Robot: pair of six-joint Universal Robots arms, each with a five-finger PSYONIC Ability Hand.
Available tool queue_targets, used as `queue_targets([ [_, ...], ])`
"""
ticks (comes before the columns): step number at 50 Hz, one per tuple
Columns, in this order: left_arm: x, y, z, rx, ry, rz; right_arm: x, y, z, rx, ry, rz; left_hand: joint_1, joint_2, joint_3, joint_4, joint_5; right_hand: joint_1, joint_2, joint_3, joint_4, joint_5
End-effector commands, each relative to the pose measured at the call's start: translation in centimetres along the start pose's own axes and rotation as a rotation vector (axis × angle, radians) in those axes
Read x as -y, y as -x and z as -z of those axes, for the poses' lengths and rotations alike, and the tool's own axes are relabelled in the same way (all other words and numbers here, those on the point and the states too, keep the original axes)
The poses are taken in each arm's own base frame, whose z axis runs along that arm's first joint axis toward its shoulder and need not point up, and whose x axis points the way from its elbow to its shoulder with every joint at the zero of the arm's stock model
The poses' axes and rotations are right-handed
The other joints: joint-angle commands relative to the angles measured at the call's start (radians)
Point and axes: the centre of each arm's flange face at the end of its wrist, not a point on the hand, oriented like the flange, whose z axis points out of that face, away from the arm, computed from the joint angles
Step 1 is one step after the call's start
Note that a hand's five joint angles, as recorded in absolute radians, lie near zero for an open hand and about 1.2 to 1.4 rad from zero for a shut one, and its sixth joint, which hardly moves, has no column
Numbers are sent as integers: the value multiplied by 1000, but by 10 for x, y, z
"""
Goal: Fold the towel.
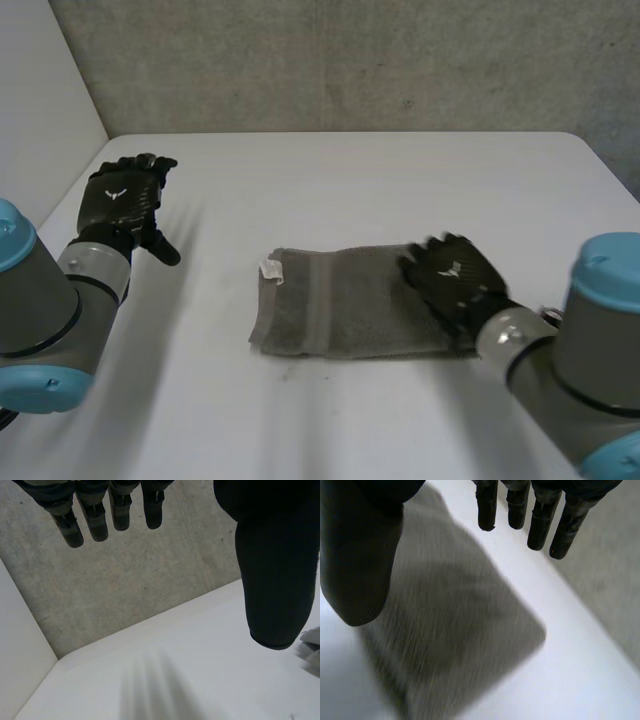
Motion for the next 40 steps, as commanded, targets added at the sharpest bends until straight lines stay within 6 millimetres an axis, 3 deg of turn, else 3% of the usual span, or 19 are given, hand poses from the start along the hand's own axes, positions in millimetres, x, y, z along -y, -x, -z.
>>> queue_targets([
  [1, -1, -2, 1, -6, 4, 0, -48, -13, 0, -12, 146, -24, -2, 9, 8, 9, -30, 190, 184, 181, 163, 189],
  [4, -1, -2, 1, -6, 4, 0, -53, -14, -3, -19, 152, -2, -2, 9, 8, 9, -30, 409, 403, 400, 382, 408],
  [8, -1, -2, 1, -6, 5, 0, -59, -17, -13, -35, 156, 85, -2, 9, 8, 9, -30, 1160, 1153, 1151, 1132, 1159],
  [13, 1, -2, 1, -5, -1, 0, -40, -36, -25, -128, 103, 164, -2, 9, 8, 9, -30, 1162, 1156, 1154, 1135, 1161],
  [15, 4, -3, 2, -8, -10, 1, -12, -34, -28, -152, 22, 210, -2, 9, 8, 9, -30, 1162, 1156, 1154, 1135, 1161],
  [16, 4, -3, 2, -8, -10, 1, -11, -34, -28, -152, 22, 210, -2, 9, 8, 9, -30, 1162, 1156, 1154, 1135, 1161],
  [18, 10, -9, 4, -27, -29, 1, 38, -1, -25, -93, -146, 270, -2, 9, 8, 9, -30, 1162, 1156, 1154, 1135, 1161],
  [21, 18, -13, 5, -36, -52, 0, 55, 17, -25, -56, -205, 293, -2, 9, 8, 9, -30, 1162, 1156, 1154, 1135, 1161],
  [23, 38, -18, 7, -50, -114, 6, 79, 56, -25, 26, -297, 359, -2, 9, 8, 9, -30, 1162, 1156, 1154, 1135, 1161],
  [24, 38, -18, 7, -50, -114, 6, 79, 56, -25, 27, -297, 359, -2, 9, 8, 9, -30, 1162, 1156, 1154, 1135, 1161],
  [26, 49, -20, 8, -58, -141, 9, 90, 97, -22, 147, -374, 481, -2, 9, 8, 9, -30, 1162, 1156, 1154, 1135, 1161],
  [27, 62, -26, 10, -74, -182, 13, 90, 98, -22, 147, -374, 481, -2, 9, 8, 9, -30, 1162, 1156, 1154, 1135, 1161],
  [29, 73, -31, 12, -90, -210, 18, 79, 136, -18, 297, -395, 578, -2, 9, 8, 9, -30, 1162, 1156, 1154, 1135, 1161],
  [35, 98, -50, 24, -149, -230, 32, 60, 153, -16, 394, -329, 609, -2, 9, 8, 9, -30, 1162, 1156, 1154, 1135, 1161],
  [36, 98, -50, 24, -149, -230, 33, 58, 151, -16, 382, -306, 594, -2, 9, 8, 9, -30, 1158, 1151, 1149, 1130, 1157],
  [37, 100, -53, 25, -159, -222, 34, 61, 145, -15, 353, -288, 561, -2, 9, 8, 9, -30, 704, 698, 695, 677, 703],
  [38, 100, -57, 27, -171, -210, 39, 61, 145, -15, 352, -288, 560, -2, 9, 8, 9, -30, 700, 693, 691, 672, 699],
  [39, 100, -57, 27, -172, -210, 39, 66, 138, -12, 326, -281, 508, -2, 9, 8, 9, -30, 188, 182, 179, 161, 187],
  [40, 101, -61, 28, -184, -203, 54, 66, 138, -12, 326, -281, 508, -2, 9, 8, 9, -30, 183, 177, 174, 156, 182],
])
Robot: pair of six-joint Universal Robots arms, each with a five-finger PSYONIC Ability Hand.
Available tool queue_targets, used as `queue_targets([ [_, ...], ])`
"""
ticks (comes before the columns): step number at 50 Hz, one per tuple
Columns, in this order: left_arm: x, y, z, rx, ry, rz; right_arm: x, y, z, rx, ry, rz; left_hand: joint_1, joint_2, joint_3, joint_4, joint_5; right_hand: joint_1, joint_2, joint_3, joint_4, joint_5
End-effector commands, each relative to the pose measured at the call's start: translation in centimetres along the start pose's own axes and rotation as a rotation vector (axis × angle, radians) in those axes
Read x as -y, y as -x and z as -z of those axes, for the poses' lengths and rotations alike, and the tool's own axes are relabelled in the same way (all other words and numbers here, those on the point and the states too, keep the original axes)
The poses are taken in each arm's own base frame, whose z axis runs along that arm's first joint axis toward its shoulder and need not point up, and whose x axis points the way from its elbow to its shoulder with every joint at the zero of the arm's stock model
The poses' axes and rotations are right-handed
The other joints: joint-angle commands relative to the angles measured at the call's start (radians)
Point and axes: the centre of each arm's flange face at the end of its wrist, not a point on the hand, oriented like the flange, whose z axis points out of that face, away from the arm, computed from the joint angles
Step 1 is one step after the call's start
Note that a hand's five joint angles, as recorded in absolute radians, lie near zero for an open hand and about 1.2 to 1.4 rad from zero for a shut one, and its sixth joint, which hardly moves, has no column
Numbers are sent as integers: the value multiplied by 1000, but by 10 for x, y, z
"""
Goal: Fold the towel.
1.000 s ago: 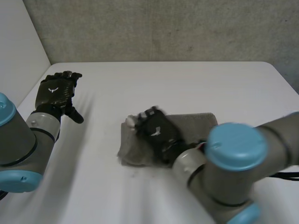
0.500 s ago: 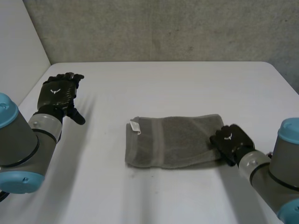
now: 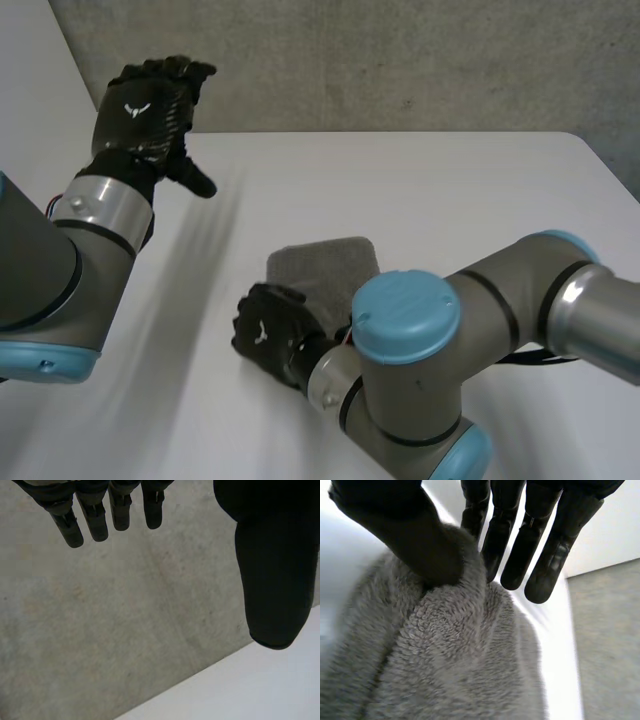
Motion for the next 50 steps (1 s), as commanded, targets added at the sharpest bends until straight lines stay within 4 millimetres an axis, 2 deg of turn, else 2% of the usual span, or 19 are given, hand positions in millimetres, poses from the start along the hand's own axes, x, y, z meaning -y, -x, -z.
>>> queue_targets([
  [1, 6, -18, 3, -51, 36, 58, -2, -19, 15, -79, 52, -158, -2, 9, 8, 9, -30, -875, -884, -700, -908, -899],
  [5, -8, -23, 0, -59, 83, 129, -16, -68, 36, -257, 20, -421, -2, 9, 8, 9, -30, -875, -884, -700, -908, -899],
  [10, -39, -32, 0, -70, 200, 223, -39, -104, 56, -388, 8, -674, -2, 9, 8, 9, -30, -875, -884, -700, -908, -899],
  [14, -75, -45, 6, -92, 334, 268, -58, -107, 58, -394, 43, -799, 1, 12, 11, 12, -27, -875, -884, -700, -908, -899],
  [20, -111, -67, 20, -138, 450, 256, -102, -91, 46, -328, 178, -899, 4, 15, 14, 15, -24, -875, -884, -700, -908, -899],
  [23, -146, -78, 31, -159, 546, 237, -120, -79, 34, -294, 222, -931, 4, 15, 14, 15, -24, -875, -884, -700, -908, -899],
  [30, -158, -80, 30, -154, 575, 228, -132, -71, 22, -276, 248, -938, 10, 20, 20, 21, -18, -875, -884, -700, -908, -899],
  [33, -139, -77, 26, -151, 542, 231, -124, -86, 26, -308, 220, -922, 10, 20, 20, 21, -18, -875, -884, -700, -908, -899],
  [35, -120, -76, 22, -152, 507, 233, -106, -120, 45, -379, 169, -892, 10, 20, 20, 21, -18, -875, -884, -700, -908, -899],
  [37, -72, -69, 16, -152, 424, 220, -97, -141, 58, -432, 141, -878, 4, 15, 14, 15, -24, -875, -884, -700, -908, -899],
  [38, -72, -69, 16, -152, 424, 220, -97, -141, 58, -433, 140, -877, 4, 15, 14, 15, -24, -875, -884, -700, -908, -899],
  [40, -14, -54, 9, -134, 306, 212, -84, -184, 89, -571, 86, -839, 1, 12, 11, 12, -27, -875, -884, -700, -908, -899],
  [41, -13, -54, 9, -134, 305, 212, -78, -202, 103, -645, 68, -817, 1, 12, 11, 12, -27, -875, -884, -700, -908, -899],
  [42, 17, -42, 8, -104, 247, 212, -78, -202, 103, -646, 68, -817, 1, 12, 11, 12, -27, -875, -884, -700, -908, -899],
  [43, 17, -41, 8, -103, 246, 212, -73, -219, 118, -731, 57, -802, 1, 12, 11, 12, -27, -875, -884, -700, -908, -899],
  [44, 46, -26, 9, -59, 196, 215, -73, -219, 118, -731, 57, -802, -2, 9, 8, 9, -30, -875, -884, -700, -908, -899],
  [45, 46, -26, 9, -58, 195, 215, -70, -233, 132, -809, 58, -797, -2, 9, 8, 9, -30, -875, -884, -700, -908, -899],
  [47, 83, -4, 17, 10, 145, 210, -69, -243, 144, -869, 70, -797, -2, 9, 8, 9, -30, -875, -884, -700, -908, -899],
  [50, 97, 6, 23, 33, 153, 206, -70, -248, 159, -900, 130, -809, 7, 17, 17, 18, -21, -875, -884, -700, -908, -899],
])
